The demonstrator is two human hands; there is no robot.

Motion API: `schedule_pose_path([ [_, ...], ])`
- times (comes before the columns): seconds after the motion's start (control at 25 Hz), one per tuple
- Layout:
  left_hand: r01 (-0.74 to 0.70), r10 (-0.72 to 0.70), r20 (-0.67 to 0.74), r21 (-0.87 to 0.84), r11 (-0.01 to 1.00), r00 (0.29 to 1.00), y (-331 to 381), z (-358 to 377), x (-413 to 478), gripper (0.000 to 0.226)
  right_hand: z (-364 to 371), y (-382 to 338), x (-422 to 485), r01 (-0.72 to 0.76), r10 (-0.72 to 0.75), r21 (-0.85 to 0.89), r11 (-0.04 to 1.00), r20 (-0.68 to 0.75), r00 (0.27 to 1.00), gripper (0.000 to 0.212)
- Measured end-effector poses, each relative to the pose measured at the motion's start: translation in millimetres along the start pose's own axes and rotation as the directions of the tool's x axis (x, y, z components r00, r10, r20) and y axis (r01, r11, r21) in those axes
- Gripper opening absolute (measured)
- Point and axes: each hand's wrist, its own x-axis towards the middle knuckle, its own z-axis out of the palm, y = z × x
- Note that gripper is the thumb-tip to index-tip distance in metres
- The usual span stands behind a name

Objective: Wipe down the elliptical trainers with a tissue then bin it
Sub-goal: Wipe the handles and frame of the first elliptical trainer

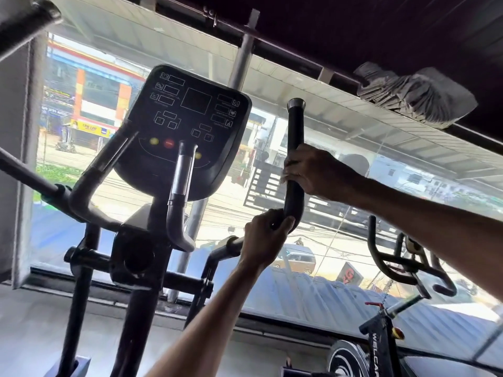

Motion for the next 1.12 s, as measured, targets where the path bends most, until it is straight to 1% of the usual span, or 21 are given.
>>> schedule_pose_path([
  [0.12, 0.030, -0.030, 0.025, 0.004, 1.000, 0.999, 4.1, -3.5, -0.9, 0.028, 5.2, -34.8, -28.8, -0.075, 0.090, 0.091, 0.993, -0.165, 0.982, 0.010],
  [0.16, 0.049, -0.049, 0.033, 0.006, 0.999, 0.998, 5.3, -5.0, -0.4, 0.029, 11.9, -46.3, -42.6, -0.139, 0.166, 0.130, 0.982, -0.225, 0.960, 0.012],
  [0.28, 0.079, -0.079, 0.075, -0.007, 0.997, 0.994, 8.3, -6.5, -0.1, 0.035, 27.0, -85.0, -75.5, -0.350, 0.439, 0.290, 0.891, -0.351, 0.827, 0.020],
  [0.36, 0.099, -0.094, 0.092, -0.050, 0.994, 0.991, 6.2, -4.2, 1.0, 0.039, 37.8, -102.8, -81.1, -0.430, 0.545, 0.345, 0.834, -0.398, 0.738, 0.024],
  [0.4, 0.105, -0.098, 0.100, -0.064, 0.992, 0.990, 4.1, -2.7, 2.3, 0.042, 42.5, -106.9, -79.2, -0.475, 0.597, 0.364, 0.801, -0.427, 0.680, 0.024],
  [0.48, 0.132, -0.125, 0.108, -0.062, 0.989, 0.986, 1.2, -2.2, 3.9, 0.045, 45.1, -110.7, -67.9, -0.553, 0.702, 0.434, 0.711, -0.474, 0.532, 0.023],
  [0.52, 0.149, -0.141, 0.109, -0.063, 0.987, 0.984, 3.4, -2.2, 4.1, 0.043, 44.8, -110.6, -62.9, -0.580, 0.741, 0.467, 0.668, -0.489, 0.459, 0.020],
  [0.56, 0.165, -0.156, 0.107, -0.075, 0.983, 0.982, 7.6, -2.5, 3.7, 0.037, 47.4, -111.1, -60.1, -0.596, 0.763, 0.486, 0.639, -0.500, 0.409, 0.018],
  [0.64, 0.186, -0.179, 0.088, -0.072, 0.980, 0.980, 16.1, -4.7, 0.9, 0.020, 54.0, -117.0, -58.9, -0.616, 0.774, 0.487, 0.620, -0.509, 0.376, 0.017],
  [0.68, 0.190, -0.184, 0.082, -0.070, 0.979, 0.980, 20.9, -5.8, -0.7, 0.017, 55.1, -118.2, -59.3, -0.608, 0.787, 0.515, 0.604, -0.507, 0.352, 0.016],
  [0.72, 0.191, -0.185, 0.081, -0.066, 0.979, 0.979, 23.9, -7.1, -0.9, 0.019, 55.1, -117.4, -59.3, -0.597, 0.823, 0.579, 0.555, -0.484, 0.296, 0.015],
  [0.8, 0.200, -0.195, 0.082, -0.057, 0.978, 0.977, 26.6, -10.4, 0.7, 0.020, 52.0, -119.7, -58.2, -0.600, 0.911, 0.695, 0.395, -0.380, 0.160, 0.015],
  [0.84, 0.209, -0.204, 0.092, -0.049, 0.977, 0.975, 28.9, -12.3, 2.5, 0.023, 50.2, -123.6, -57.6, -0.596, 0.943, 0.738, 0.316, -0.310, 0.116, 0.017],
  [0.88, 0.222, -0.217, 0.106, -0.040, 0.974, 0.971, 30.8, -13.3, 5.0, 0.033, 54.6, -126.0, -58.3, -0.585, 0.961, 0.767, 0.264, -0.258, 0.096, 0.017],
  [0.92, 0.231, -0.226, 0.121, -0.027, 0.973, 0.967, 33.4, -14.3, 6.7, 0.045, 61.5, -125.5, -60.0, -0.573, 0.975, 0.790, 0.220, -0.200, 0.098, 0.017],
  [0.96, 0.234, -0.230, 0.130, -0.017, 0.972, 0.964, 34.4, -15.1, 8.8, 0.050, 66.9, -121.3, -60.9, -0.568, 0.986, 0.806, 0.166, -0.125, 0.111, 0.023],
  [1.04, 0.218, -0.219, 0.139, 0.020, 0.976, 0.966, 36.6, -14.0, 10.7, 0.050, 74.4, -111.5, -62.0, -0.560, 0.989, 0.828, 0.013, 0.072, 0.130, 0.038],
  [1.08, 0.205, -0.209, 0.138, 0.043, 0.978, 0.968, 36.7, -13.6, 11.5, 0.050, 74.6, -110.3, -61.9, -0.541, 0.984, 0.840, -0.041, 0.127, 0.124, 0.040],
  [1.12, 0.193, -0.200, 0.125, 0.064, 0.979, 0.972, 36.4, -12.6, 12.5, 0.049, 71.6, -112.7, -61.8, -0.522, 0.988, 0.852, -0.043, 0.114, 0.104, 0.040],
])
